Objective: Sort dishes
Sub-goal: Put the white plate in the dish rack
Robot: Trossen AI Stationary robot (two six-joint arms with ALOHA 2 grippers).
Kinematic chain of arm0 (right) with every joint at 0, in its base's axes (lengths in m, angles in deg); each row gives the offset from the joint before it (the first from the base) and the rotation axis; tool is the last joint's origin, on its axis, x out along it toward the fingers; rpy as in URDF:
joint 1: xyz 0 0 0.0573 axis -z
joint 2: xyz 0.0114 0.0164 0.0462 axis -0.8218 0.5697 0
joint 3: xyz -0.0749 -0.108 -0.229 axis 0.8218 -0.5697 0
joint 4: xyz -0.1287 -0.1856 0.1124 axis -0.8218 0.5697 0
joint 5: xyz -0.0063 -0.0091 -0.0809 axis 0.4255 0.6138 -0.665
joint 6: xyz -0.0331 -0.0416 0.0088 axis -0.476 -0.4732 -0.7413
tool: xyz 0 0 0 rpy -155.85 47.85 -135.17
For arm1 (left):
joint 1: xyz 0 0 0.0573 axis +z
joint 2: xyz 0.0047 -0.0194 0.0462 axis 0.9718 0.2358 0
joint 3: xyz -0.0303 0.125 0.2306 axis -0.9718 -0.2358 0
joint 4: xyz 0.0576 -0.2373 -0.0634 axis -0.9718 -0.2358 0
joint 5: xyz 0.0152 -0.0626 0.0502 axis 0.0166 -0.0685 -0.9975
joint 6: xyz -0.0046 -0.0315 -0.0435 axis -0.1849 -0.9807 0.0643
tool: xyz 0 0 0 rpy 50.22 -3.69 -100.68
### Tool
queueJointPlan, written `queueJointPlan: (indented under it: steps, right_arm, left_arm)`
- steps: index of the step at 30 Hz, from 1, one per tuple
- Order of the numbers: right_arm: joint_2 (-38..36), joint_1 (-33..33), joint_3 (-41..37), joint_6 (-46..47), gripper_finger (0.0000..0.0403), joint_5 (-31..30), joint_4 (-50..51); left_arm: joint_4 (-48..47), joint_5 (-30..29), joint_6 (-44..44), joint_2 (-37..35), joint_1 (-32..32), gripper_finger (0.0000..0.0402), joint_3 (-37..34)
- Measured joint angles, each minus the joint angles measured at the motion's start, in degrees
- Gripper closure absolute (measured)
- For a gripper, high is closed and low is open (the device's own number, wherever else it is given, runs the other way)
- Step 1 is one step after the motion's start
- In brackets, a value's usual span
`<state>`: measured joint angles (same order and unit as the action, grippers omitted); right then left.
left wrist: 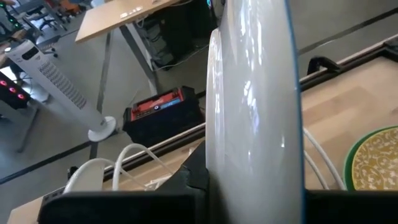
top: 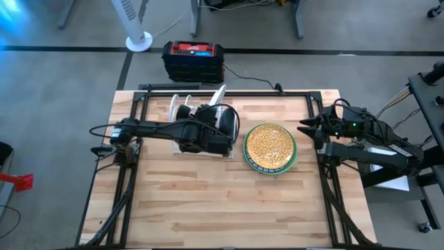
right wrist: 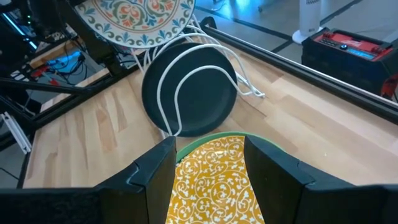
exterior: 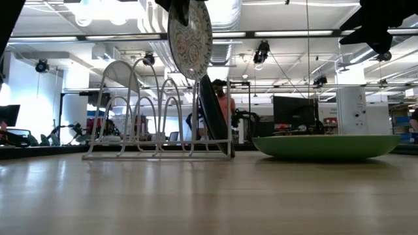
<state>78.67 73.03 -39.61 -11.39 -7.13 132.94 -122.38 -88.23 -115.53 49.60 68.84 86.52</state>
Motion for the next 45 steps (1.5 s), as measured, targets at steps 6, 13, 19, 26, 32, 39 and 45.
queueJointPlan:
  steps: [6, 13, 19, 26, 32, 39, 45]
  right_arm:
    - [0.0, 0.0, -0.02, 0.0, 0.0222, 0.01, 0.0]
    - [0.0, 0.0, -0.65, 0.02, 0.0225, 0.02, 0.0]
    - [0.0, 0.0, -1.75, 0.44, 0.0225, 0.02, -0.35]
    - [0.0, 0.0, -2.45, 0.55, 0.0225, 0.02, -1.68]
    - [0.0, 0.0, -2.47, 1.04, 0.0225, 0.02, -1.92]
    - [0.02, -0.01, -2.54, 1.44, 0.0228, 0.02, -1.9]
    - [0.02, 0.0, -2.54, 1.42, 0.0227, 0.04, -1.9]
  left_arm:
    - [0.05, 1.83, 0.0, -0.02, 1.72, 0.038, -2.88]
    - [0.05, 3.14, -3.99, -0.35, 1.89, 0.038, -6.94]
    - [0.4, 4.53, -7.15, -0.28, 1.78, 0.038, -8.64]
    - [3.13, 7.85, -9.12, -0.17, 1.69, 0.038, -13.03]
    - [6.45, 8.16, -9.08, -0.09, 1.73, 0.038, -15.32]
    - [6.86, 8.28, -9.92, 1.11, 1.74, 0.038, -15.17]
    - [6.61, 9.68, -10.67, 2.78, 1.74, 0.038, -15.26]
